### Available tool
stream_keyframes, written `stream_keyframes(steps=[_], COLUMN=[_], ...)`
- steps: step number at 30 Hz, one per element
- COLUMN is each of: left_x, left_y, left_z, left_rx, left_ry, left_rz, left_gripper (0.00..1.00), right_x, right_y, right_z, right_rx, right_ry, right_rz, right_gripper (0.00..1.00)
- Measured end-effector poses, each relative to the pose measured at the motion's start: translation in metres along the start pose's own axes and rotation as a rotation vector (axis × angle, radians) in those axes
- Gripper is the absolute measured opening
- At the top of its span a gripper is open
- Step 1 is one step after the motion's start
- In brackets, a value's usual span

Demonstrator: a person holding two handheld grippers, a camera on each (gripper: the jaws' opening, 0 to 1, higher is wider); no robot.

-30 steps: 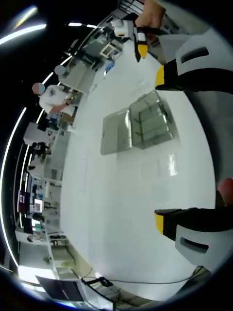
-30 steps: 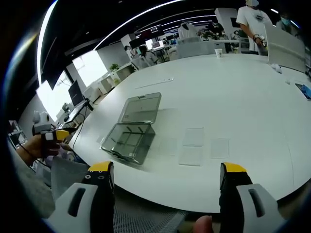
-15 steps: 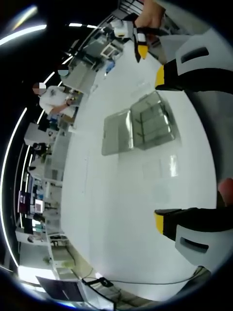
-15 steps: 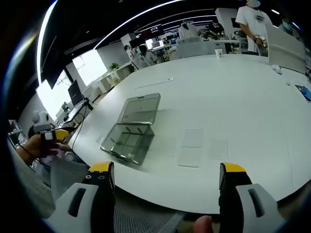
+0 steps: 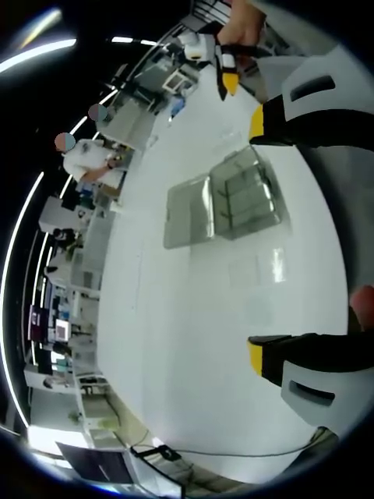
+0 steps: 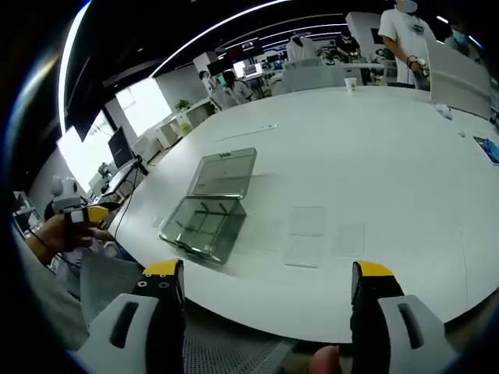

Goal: Insert the divider into the dual guide fixture by aligning both edges with the guide slots and pushing it downward to the bottom, including one-sided entry, uneven engagement, binding, and posture correction.

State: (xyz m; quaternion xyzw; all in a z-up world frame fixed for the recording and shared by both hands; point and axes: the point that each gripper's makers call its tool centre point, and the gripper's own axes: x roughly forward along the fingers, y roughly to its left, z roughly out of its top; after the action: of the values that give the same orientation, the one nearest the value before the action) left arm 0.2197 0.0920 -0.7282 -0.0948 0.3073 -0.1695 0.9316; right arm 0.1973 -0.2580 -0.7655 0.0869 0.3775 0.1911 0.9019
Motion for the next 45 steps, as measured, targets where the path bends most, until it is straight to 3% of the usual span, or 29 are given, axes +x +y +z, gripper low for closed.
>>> stream_keyframes(steps=[23, 45], left_x=[0.0, 0.002], left_y=[-0.003, -0.009], left_z=[-0.003, -0.011], left_rx=[0.0, -0.013], left_ry=[0.013, 0.026], left_rz=[-0.007, -0.029], left_gripper=[0.99, 0.98], right_x=[0.009, 0.059], right_y=[0.002, -0.007], right_z=[0.002, 0.011], right_rx=[-0.011, -0.035], right_ry=[0.005, 0.052], right_rz=[0.007, -0.005], right_gripper=[0.84, 0.67])
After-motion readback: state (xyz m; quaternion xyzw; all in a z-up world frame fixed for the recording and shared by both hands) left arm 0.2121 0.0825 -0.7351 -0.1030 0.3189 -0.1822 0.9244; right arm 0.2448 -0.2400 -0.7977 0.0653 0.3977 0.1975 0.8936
